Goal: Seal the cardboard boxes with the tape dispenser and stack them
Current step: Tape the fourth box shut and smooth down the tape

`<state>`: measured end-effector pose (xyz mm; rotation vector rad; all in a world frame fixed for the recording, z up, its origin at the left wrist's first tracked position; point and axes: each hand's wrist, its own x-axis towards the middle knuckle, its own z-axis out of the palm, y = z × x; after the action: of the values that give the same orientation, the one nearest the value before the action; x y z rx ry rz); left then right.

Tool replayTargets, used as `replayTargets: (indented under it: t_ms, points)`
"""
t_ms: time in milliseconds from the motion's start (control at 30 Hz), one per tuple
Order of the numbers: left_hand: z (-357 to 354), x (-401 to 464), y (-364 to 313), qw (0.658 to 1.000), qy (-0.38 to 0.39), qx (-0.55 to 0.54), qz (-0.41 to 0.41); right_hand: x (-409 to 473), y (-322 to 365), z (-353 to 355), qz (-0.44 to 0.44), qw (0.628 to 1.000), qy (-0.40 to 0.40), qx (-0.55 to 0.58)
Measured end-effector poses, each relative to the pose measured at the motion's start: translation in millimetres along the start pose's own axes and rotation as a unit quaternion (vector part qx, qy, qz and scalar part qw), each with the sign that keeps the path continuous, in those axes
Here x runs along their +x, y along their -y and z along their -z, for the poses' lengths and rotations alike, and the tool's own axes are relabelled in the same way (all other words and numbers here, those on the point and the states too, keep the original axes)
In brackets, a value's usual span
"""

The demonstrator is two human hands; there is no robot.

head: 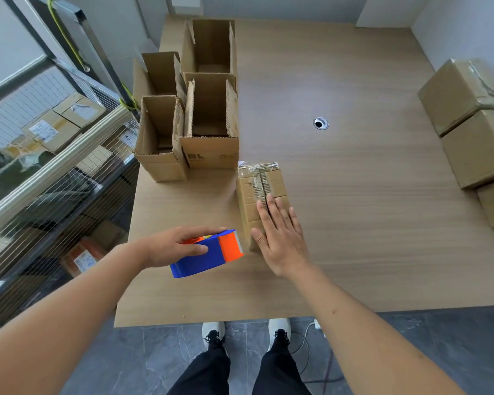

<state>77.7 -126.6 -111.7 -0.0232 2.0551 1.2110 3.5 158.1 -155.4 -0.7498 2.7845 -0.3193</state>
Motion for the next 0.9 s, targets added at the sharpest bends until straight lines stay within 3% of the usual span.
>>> replayTargets:
  t_ms: [333,500,633,733,900]
  points:
    - [-10.6,15.7,-7.3,0.989,-0.038,0.141,0.028,0.8,1.9,3.8,0.001,1.0,0.025,-0.003]
    - [-23.5,32.0,-11.1,0.989,-0.06,0.11,0.073,1.1,1.3,4.2,0.004,1.0,0.027,0.002]
    - [-20.4,24.6,4.9,0.984,-0.036,0.136,0.111,0.3,-0.3,6.1,0.008,0.999,0.037,0.017]
    - [-26.3,16.2,9.6,0.986,-0.077,0.117,0.087,1.3,2.2,8.2,0.0,0.999,0.034,0.031]
    - [-37.5,31.2,0.0,0.957,-0.154,0.231,0.087,-2.0,4.2,16.0,0.0,0.998,0.042,0.054]
